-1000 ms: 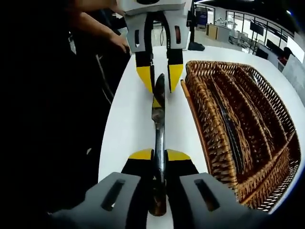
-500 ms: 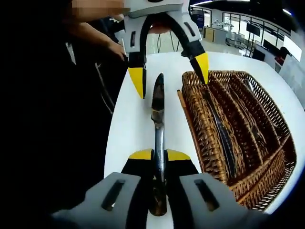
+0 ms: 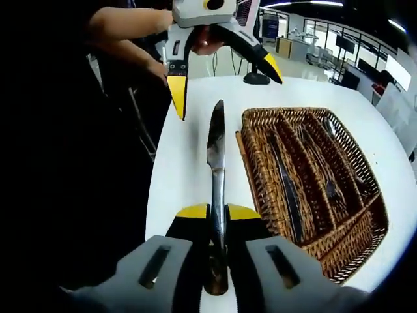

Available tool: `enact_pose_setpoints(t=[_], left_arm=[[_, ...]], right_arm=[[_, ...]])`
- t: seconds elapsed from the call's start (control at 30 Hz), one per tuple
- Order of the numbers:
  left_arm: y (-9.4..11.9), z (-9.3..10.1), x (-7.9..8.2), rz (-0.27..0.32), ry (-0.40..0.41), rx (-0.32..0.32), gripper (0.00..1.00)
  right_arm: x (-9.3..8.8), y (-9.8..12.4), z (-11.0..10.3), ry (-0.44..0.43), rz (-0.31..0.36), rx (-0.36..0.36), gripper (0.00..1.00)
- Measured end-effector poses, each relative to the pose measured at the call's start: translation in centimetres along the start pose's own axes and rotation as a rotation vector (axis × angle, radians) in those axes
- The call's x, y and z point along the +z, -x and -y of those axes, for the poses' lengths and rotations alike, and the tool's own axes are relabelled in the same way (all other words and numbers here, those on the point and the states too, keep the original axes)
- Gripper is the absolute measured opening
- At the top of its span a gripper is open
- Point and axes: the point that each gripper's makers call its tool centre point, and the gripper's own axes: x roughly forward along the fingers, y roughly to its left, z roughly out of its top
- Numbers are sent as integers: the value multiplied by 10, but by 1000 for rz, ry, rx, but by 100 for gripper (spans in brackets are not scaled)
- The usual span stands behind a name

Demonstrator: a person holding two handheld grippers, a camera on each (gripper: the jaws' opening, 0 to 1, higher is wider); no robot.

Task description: Arrange the knives, forks, and spoons in their matching storage slots by inserting each utensil handle-first until every utensil is classified and aligned in the correct compartment

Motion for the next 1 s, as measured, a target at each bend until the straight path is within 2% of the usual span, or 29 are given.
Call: enact_pose_setpoints(t=[0.37, 0.53, 0.63, 1.0], left_arm=[[31, -10, 16, 121, 103, 80, 100], [42, -16, 18, 149, 103, 138, 100], [47, -16, 18, 160, 125, 143, 100], [73, -22, 25, 217, 192, 166, 100]], right_arm=[[14, 25, 2, 11, -10, -34, 5], [25, 37, 3, 8, -6, -42, 5], [30, 43, 5, 39, -21, -59, 5], [44, 65, 12, 65, -48, -97, 5]])
